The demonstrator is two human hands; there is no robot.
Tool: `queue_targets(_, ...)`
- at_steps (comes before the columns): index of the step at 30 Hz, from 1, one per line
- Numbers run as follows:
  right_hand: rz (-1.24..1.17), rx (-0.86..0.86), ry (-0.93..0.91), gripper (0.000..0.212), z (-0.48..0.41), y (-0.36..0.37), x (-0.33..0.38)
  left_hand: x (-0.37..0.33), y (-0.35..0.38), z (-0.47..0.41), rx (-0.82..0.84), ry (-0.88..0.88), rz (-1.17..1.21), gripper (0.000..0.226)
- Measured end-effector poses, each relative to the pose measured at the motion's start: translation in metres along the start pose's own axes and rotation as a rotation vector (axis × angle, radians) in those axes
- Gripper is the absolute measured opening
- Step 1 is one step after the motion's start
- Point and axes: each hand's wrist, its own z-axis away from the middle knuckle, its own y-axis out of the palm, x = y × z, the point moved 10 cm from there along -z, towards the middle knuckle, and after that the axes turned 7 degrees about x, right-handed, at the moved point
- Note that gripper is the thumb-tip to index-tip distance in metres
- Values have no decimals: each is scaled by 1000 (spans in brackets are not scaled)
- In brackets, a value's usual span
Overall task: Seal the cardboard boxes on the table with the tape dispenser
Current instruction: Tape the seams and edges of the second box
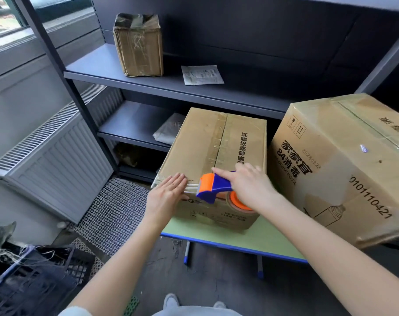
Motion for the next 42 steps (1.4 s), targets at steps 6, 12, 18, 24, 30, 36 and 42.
queue_targets(6, -23, -9, -16, 56, 31, 0, -25, 1, -5, -5, 5, -1, -13, 41)
queue_targets(12, 76, 32, 89, 61, 52, 4, -86, 10, -3, -9, 17, -21, 31, 46)
queue_targets(18, 64, 3, 71, 60, 52, 17, -84, -6, 6, -5, 57, -15, -127, 58)
queue_targets(24, 76, 6, 71, 59, 51, 22, -91, -84, 25, -24, 50, 165, -138, 57)
queue_targets(30, 43, 26, 65, 60, 51, 30, -95, -106, 25, -29, -71, 161, -74, 44)
queue_targets(36, -55, 9, 35, 60, 44, 31, -71, -69, 21, -24, -33, 194, -80, 37)
queue_targets(42, -45, -21, 26, 60, 34, 32, -57, -72, 17, -29, 41, 169, -133, 52)
